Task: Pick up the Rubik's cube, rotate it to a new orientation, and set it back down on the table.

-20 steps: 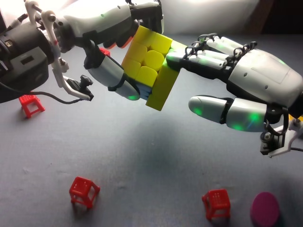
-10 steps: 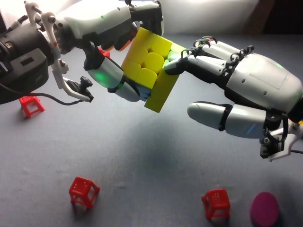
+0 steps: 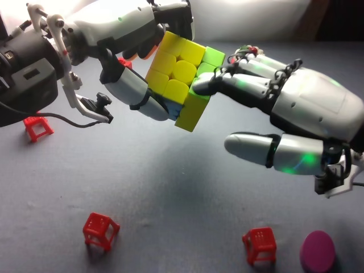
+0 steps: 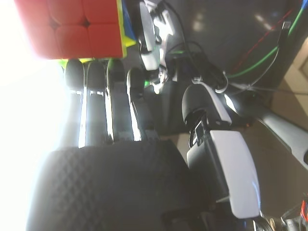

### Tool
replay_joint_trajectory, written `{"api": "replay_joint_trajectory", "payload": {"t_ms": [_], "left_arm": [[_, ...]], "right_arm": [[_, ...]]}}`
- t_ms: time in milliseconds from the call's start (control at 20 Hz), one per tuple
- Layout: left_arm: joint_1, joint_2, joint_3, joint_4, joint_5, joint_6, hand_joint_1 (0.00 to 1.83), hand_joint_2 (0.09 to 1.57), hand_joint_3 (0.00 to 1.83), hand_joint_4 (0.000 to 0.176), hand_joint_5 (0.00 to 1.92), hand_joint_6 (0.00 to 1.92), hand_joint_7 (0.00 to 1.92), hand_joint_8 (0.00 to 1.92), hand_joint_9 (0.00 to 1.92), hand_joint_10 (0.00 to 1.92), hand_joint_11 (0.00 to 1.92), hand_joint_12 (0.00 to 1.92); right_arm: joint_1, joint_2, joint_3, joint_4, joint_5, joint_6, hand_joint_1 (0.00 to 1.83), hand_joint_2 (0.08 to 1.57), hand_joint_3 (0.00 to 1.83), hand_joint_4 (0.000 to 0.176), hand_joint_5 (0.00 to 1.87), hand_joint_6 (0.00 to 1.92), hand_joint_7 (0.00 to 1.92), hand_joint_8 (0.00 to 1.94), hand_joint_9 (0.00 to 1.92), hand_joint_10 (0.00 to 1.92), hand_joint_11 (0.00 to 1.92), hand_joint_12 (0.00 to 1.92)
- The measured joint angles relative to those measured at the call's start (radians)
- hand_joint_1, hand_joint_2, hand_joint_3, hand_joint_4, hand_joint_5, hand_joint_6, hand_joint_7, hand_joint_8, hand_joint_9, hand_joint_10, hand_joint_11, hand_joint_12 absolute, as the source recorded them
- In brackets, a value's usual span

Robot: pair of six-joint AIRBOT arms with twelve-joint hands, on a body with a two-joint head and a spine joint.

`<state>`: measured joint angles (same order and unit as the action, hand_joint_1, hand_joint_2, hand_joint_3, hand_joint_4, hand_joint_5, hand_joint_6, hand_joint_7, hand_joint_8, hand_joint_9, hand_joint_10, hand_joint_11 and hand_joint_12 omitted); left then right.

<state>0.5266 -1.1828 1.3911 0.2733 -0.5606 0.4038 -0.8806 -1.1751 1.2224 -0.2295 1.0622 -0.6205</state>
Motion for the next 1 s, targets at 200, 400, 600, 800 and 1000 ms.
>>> {"api": "replay_joint_trajectory", "payload": {"t_ms": [200, 400, 600, 800, 1000], "left_arm": [[0.017, -0.002, 0.005, -0.011, -0.002, 0.002, 1.25, 0.98, 0.38, 0.002, 0.42, 1.92, 0.59, 1.92, 0.7, 1.92, 0.91, 1.92], [0.036, -0.014, 0.011, -0.04, -0.009, 0.003, 1.14, 1.1, 0.15, 0.0, 0.44, 1.92, 0.58, 1.92, 0.69, 1.92, 0.88, 1.92], [0.051, -0.048, 0.04, -0.05, 0.023, -0.004, 1.25, 1.08, 0.65, 0.0, 0.43, 1.92, 0.53, 1.91, 0.54, 1.92, 0.76, 1.92], [0.07, -0.069, 0.069, -0.054, 0.072, -0.021, 1.11, 1.27, 0.25, 0.0, 0.48, 1.58, 0.58, 1.92, 0.59, 1.92, 0.79, 1.92], [0.075, -0.067, 0.068, -0.049, 0.093, -0.027, 0.86, 1.08, 0.0, 0.04, 0.24, 0.69, 0.27, 0.85, 0.16, 1.25, 0.03, 1.81]], "right_arm": [[0.0, 0.046, -0.019, 0.036, 0.016, 0.001, 0.3, 1.34, 0.0, 0.0, 0.0, 0.01, 0.0, 0.0, 0.0, 0.59, 0.0, 1.21], [0.0, 0.104, -0.043, 0.109, 0.055, 0.002, 0.1, 1.4, 0.0, 0.0, 0.23, 0.18, 0.21, 0.05, 0.11, 0.37, 0.0, 0.78], [0.0, 0.124, -0.047, 0.15, 0.056, 0.002, 0.0, 1.41, 0.0, 0.0, 0.05, 0.34, 0.17, 0.0, 0.0, 0.46, 0.0, 0.76], [-0.004, 0.124, -0.047, 0.182, 0.061, 0.002, 0.0, 1.4, 0.0, 0.0, 0.05, 0.36, 0.21, 0.01, 0.0, 0.7, 0.0, 1.16], [-0.004, 0.128, -0.046, 0.184, 0.062, 0.002, 0.0, 1.41, 0.0, 0.0, 0.05, 0.37, 0.18, 0.0, 0.0, 0.69, 0.0, 1.12]]}}
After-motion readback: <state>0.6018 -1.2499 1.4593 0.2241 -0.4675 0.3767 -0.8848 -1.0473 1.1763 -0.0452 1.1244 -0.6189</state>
